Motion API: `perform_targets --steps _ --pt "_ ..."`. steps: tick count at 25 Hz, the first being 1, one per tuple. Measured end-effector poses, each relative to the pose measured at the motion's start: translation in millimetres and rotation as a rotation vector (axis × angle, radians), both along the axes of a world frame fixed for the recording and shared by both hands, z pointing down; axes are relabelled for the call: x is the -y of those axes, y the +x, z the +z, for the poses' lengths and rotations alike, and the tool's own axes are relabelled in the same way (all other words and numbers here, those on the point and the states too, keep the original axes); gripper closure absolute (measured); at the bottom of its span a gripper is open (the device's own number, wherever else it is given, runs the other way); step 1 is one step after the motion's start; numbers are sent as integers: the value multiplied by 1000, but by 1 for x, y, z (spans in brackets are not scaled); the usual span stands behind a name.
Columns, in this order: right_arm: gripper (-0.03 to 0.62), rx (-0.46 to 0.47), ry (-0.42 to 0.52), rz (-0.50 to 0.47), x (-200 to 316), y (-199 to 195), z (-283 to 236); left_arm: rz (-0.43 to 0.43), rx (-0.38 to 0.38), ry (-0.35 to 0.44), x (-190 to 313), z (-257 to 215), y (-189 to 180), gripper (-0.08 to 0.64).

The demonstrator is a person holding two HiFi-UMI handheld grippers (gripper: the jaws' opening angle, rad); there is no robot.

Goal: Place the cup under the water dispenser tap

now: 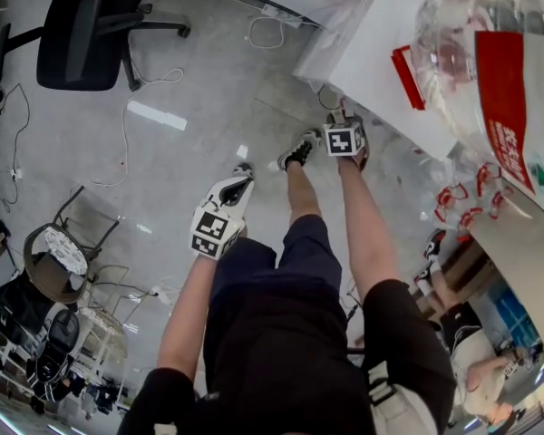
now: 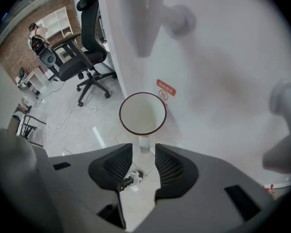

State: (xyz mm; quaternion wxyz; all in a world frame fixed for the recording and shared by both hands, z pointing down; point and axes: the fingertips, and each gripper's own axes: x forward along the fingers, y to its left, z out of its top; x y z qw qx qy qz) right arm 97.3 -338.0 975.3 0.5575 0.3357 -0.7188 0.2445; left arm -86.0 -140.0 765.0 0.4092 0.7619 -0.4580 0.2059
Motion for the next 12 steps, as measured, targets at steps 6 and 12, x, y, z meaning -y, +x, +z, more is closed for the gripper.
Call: perform_targets --steps 6,12 --pt "453 59 26 20 -15 4 -43 52 -9 35 7 -15 7 560" --pt "476 48 50 16 -39 17 -82 88 -4 73 17 -30 10 560"
